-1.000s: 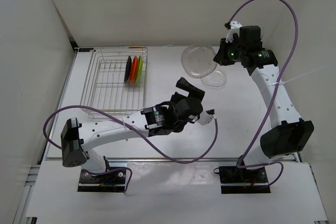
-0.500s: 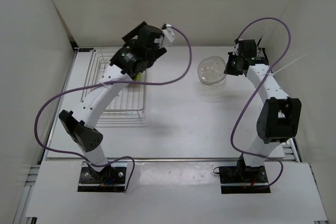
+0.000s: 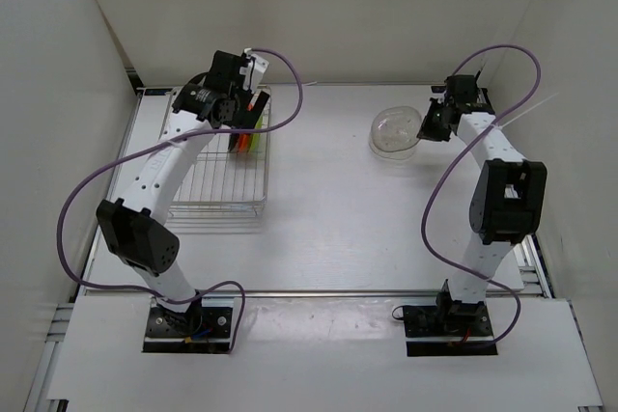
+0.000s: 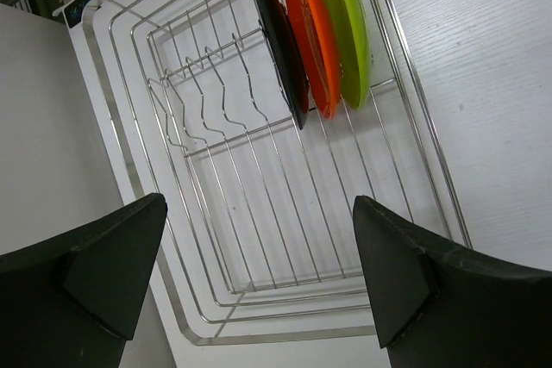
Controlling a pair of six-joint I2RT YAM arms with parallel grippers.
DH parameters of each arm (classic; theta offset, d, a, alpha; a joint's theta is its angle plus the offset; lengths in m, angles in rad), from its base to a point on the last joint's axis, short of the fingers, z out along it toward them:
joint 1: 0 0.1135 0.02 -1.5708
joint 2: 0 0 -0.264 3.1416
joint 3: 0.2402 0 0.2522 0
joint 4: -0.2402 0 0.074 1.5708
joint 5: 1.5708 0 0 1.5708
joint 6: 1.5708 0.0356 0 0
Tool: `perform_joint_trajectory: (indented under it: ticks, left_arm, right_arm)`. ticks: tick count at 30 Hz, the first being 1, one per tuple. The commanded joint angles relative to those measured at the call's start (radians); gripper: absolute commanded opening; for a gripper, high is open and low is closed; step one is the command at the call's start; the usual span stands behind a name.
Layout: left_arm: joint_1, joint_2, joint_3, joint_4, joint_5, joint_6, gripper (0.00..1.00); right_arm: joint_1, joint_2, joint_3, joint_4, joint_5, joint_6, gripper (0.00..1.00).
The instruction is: Unload the plates from the dish rack
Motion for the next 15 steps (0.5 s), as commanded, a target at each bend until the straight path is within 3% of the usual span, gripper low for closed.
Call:
perform_joint_trajectory:
  ticks: [1,6,15]
  left_arm:
    - [0.01,-0.079,0.024,0.015,0.072,-0.047,1.0]
    - [0.01,-0.079,0.093,-0.007,0.072,-0.047,1.0]
    - [0.01,-0.113,0.084,-0.016,0.072,-0.037,1.0]
  right_arm:
    - [-0.005,0.024,0.066,0.053,-0.037,0.034,0.0]
    - [-0.014,0.087,0.128,0.024,-0.037,0.052,0.0]
    - [-0.014,0.118,0.151,0.006,-0.037,0.11,0.0]
